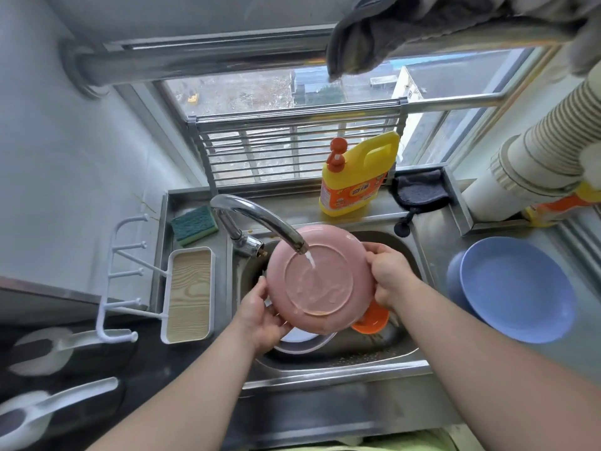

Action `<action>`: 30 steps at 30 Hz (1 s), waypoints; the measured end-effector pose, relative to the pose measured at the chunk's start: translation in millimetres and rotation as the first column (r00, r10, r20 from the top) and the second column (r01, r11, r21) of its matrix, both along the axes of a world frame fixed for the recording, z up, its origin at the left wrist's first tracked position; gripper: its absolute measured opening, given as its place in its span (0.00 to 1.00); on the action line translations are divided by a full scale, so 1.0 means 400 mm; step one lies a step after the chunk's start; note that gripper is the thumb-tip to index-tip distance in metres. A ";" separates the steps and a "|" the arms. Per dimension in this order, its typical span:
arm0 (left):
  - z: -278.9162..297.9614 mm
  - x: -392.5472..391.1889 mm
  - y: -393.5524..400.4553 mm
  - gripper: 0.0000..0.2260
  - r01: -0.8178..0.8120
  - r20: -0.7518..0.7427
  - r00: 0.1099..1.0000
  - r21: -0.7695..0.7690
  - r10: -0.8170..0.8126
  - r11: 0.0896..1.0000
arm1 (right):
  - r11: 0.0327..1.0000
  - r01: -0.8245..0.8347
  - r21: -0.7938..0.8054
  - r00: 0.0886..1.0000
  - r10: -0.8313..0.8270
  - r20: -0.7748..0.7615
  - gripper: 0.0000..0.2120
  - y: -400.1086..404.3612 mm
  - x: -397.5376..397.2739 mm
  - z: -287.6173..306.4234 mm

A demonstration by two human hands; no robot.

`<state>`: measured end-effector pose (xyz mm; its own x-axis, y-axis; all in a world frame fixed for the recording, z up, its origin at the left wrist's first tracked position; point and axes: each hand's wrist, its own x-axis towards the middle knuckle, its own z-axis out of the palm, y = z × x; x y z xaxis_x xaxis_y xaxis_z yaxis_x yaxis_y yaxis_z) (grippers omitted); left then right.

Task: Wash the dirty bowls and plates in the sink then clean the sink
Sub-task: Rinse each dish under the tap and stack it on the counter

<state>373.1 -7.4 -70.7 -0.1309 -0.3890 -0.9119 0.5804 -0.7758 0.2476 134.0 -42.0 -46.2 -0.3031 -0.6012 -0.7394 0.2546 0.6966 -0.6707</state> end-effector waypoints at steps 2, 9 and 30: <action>0.009 -0.028 -0.017 0.17 0.048 0.003 0.999 -0.029 -0.048 0.998 | 0.998 0.056 0.028 0.998 -0.055 -0.022 0.12 0.018 -0.041 -0.021; 0.040 -0.118 -0.081 0.09 0.341 0.176 0.934 -0.169 -0.312 0.925 | 0.962 0.228 0.147 0.969 -0.239 0.058 0.12 0.087 -0.115 -0.051; 0.030 -0.043 -0.132 0.17 0.041 -0.082 0.995 -0.090 -0.049 0.995 | 0.820 0.298 0.489 0.897 -0.415 0.150 0.14 0.087 0.017 -0.053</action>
